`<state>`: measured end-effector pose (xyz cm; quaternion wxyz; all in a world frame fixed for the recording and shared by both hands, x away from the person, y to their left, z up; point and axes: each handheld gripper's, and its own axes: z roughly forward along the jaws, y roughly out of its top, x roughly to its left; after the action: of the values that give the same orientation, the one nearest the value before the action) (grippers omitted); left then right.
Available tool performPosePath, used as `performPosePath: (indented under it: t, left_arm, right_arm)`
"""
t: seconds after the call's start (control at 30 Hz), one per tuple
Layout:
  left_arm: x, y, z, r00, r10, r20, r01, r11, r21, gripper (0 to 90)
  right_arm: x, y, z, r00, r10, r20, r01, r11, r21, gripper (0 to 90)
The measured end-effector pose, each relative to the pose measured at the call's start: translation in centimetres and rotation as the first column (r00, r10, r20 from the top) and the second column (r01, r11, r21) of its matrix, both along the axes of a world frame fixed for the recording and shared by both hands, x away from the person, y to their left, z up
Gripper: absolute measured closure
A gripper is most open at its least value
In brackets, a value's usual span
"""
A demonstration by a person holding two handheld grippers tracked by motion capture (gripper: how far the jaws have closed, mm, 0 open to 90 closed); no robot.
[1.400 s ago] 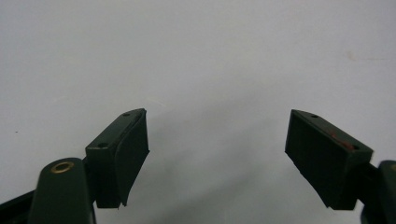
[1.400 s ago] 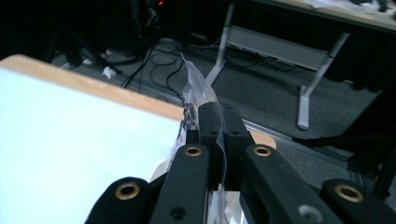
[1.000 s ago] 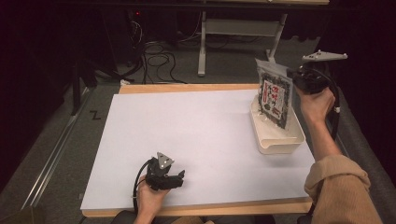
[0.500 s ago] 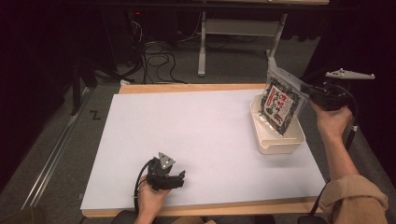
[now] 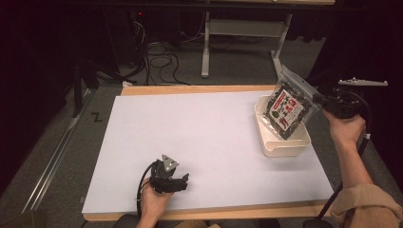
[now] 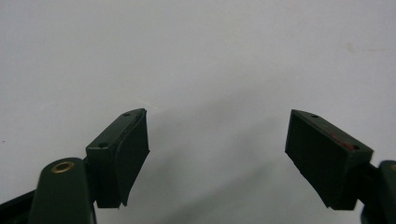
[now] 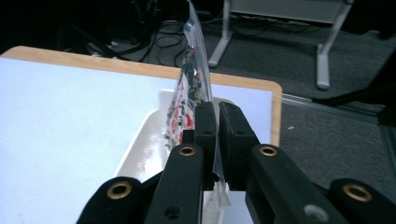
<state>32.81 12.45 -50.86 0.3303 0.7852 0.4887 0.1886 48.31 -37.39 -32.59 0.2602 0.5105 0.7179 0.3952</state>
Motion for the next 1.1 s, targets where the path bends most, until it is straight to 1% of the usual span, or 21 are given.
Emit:
performPosePath:
  t: [0.03,0.1,0.23,0.33,0.47,0.57,0.67,0.77,0.93,1.03,1.1]
  left_arm:
    - [0.03,-0.01,-0.02,1.0000,-0.002,-0.001,0.002,1.0000,0.001,22.1]
    - [0.06,-0.05,-0.06,1.0000,-0.005,-0.003,0.005,1.0000,0.006,22.1]
    - [0.04,-0.07,-0.13,1.0000,-0.006,-0.006,0.006,1.0000,0.006,22.2]
    - [0.12,-0.08,-0.16,0.9999,-0.005,-0.009,0.005,1.0000,0.006,22.2]
    - [0.04,-0.10,-0.13,1.0000,-0.008,-0.006,0.008,0.9999,0.008,22.2]
    - [0.08,-0.02,-0.14,0.9999,-0.005,-0.010,0.005,1.0000,0.006,22.2]
    - [0.10,-0.02,-0.06,1.0000,-0.005,-0.003,0.005,1.0000,0.002,22.2]
    - [0.05,-0.09,-0.07,0.9999,-0.011,-0.005,0.011,0.9999,0.007,22.1]
    - [0.11,-0.07,-0.05,0.9999,-0.012,-0.006,0.012,0.9999,0.003,22.1]
    - [0.10,-0.09,-0.02,0.9999,-0.012,-0.003,0.012,0.9999,0.006,22.1]
    - [0.07,-0.05,0.02,0.9999,-0.011,0.000,0.011,0.9999,0.004,22.1]
  right_arm:
    - [0.01,-0.11,-0.08,0.9999,-0.013,-0.003,0.013,0.9999,0.006,86.9]
    - [0.09,-0.28,-0.22,0.9999,-0.015,-0.005,0.015,0.9997,0.020,86.2]
    - [0.21,-0.27,-0.48,0.9997,-0.023,-0.012,0.023,0.9997,0.012,83.8]
    - [0.34,-0.64,-0.66,0.9984,-0.049,-0.026,0.050,0.9985,0.022,80.6]
    - [0.22,-0.64,-0.64,0.9981,-0.054,-0.029,0.055,0.9984,0.017,73.3]
    - [0.19,-0.53,-0.68,0.9980,-0.056,-0.031,0.057,0.9982,0.020,69.8]
    - [0.25,-0.46,-0.76,0.9970,-0.069,-0.037,0.069,0.9976,0.001,66.4]
    - [0.29,-0.50,-0.84,0.9968,-0.070,-0.039,0.070,0.9975,-0.008,65.0]
    - [0.48,-0.65,-1.04,0.9952,-0.079,-0.058,0.079,0.9969,-0.006,61.6]
    - [0.30,-0.67,-0.94,0.9958,-0.072,-0.057,0.073,0.9973,0.013,56.5]
    - [0.11,-0.64,-0.84,0.9960,-0.073,-0.051,0.074,0.9971,0.015,55.3]
